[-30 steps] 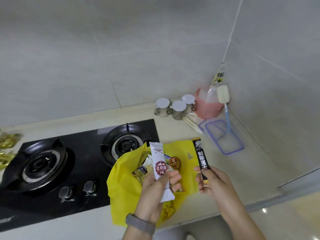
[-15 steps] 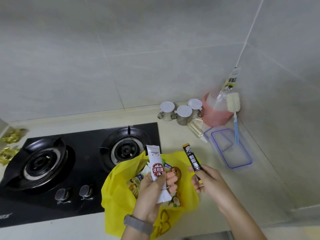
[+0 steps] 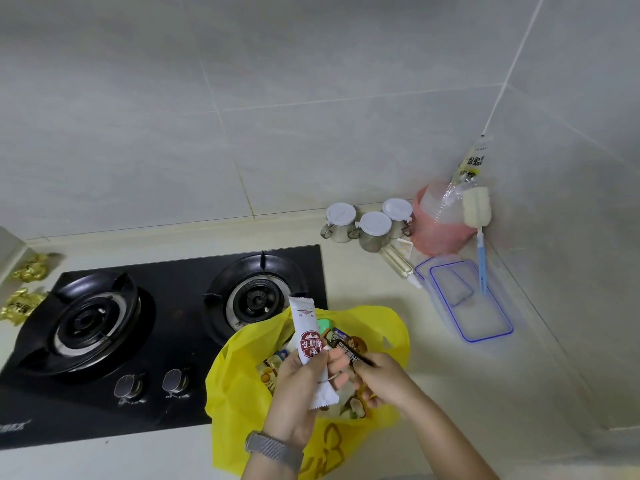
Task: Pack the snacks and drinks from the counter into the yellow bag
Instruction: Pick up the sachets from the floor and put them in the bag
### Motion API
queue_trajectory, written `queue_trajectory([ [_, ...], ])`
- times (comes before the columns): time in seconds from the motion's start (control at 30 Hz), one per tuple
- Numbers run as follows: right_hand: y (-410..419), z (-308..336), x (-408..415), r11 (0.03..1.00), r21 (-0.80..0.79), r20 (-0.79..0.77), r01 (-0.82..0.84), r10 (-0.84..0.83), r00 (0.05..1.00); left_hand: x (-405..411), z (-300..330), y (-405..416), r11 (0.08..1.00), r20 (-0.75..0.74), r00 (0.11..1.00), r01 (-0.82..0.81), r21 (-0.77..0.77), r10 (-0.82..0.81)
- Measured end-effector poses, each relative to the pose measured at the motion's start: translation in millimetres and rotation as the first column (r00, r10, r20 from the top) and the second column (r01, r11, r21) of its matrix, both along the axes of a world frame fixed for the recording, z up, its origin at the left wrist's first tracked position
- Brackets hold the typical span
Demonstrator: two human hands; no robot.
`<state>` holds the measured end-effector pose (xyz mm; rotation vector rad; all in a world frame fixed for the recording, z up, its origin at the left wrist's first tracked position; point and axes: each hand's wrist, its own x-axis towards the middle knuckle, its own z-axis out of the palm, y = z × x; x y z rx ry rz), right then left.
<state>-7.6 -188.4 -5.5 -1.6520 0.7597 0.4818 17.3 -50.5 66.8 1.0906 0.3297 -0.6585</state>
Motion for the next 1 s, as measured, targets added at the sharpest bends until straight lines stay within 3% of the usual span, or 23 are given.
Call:
queue_trajectory([
  [0.27,8,-23,11,0.999,0.002,-0.080,-0.052,0.052,0.995,1,-5,3,1.000,0.003,1.000,0.016,0.015,-0.016],
  [0.53,9,-7,2,0.954,-0.275,0.007,-0.117,0.123,0.992,3,-6,4,0.999,0.027,0.999,0.029,0.034,-0.030],
  [0.63,12,11,-6,0.986,-0.157,0.101,-0.048,0.064,0.993,3,-12,6,0.993,0.081,0.996,0.038,0.109,-0.047],
  [0.8,19,48,-17,0.964,0.264,0.173,-0.007,-0.040,0.984,2,-16,6,0.980,0.165,0.978,0.094,0.177,-0.124],
  [1.0,27,53,-25,0.941,0.306,0.252,-0.142,0.064,0.966,-6,-20,4,0.968,0.239,0.949,0.160,0.192,-0.204],
])
